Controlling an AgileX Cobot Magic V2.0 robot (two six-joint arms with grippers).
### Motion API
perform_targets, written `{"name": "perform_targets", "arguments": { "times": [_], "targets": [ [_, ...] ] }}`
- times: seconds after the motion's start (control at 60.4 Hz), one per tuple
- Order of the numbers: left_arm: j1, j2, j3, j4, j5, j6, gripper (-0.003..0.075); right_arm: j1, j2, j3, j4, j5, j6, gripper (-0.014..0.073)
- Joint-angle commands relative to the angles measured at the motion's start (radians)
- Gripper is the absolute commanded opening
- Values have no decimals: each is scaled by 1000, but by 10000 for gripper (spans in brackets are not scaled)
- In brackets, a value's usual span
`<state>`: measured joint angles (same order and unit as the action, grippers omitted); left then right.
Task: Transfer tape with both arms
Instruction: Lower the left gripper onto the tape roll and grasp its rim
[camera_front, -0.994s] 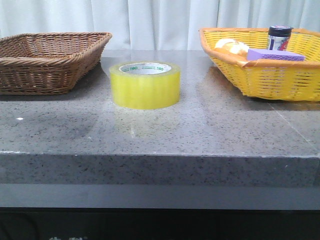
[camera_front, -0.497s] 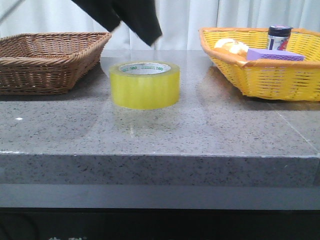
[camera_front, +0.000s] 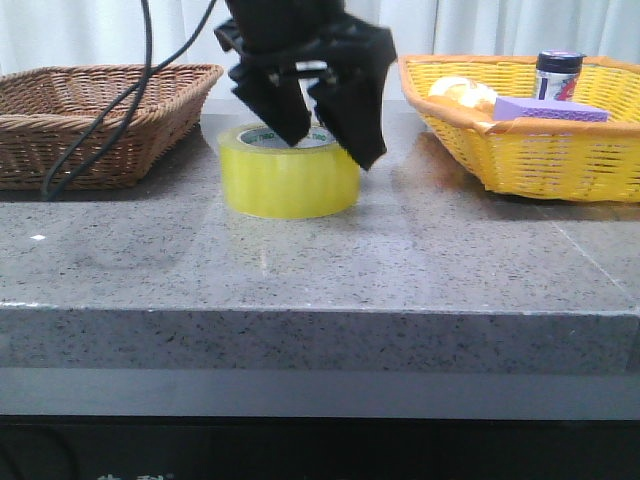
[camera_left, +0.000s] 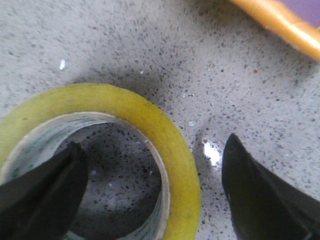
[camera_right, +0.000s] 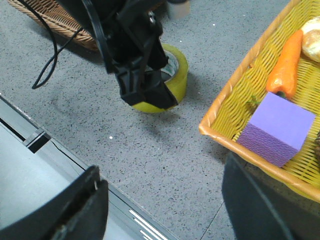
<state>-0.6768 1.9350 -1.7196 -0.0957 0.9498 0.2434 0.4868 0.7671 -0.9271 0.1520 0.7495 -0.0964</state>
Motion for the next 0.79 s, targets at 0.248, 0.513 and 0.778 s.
{"name": "perform_targets", "arguments": {
  "times": [0.248,0.513,0.778],
  "targets": [
    [-7,-15,-35,-19,-21,0,438,-4,-2,-23,8,-60,-11,508],
    [-7,-15,-35,-19,-15,0,170,-4,-2,-23,8,-60,-11,508],
    [-7,-21,-73,-21,27,-2,167,-4,-2,-23,8,-60,-11,508]
  ]
}}
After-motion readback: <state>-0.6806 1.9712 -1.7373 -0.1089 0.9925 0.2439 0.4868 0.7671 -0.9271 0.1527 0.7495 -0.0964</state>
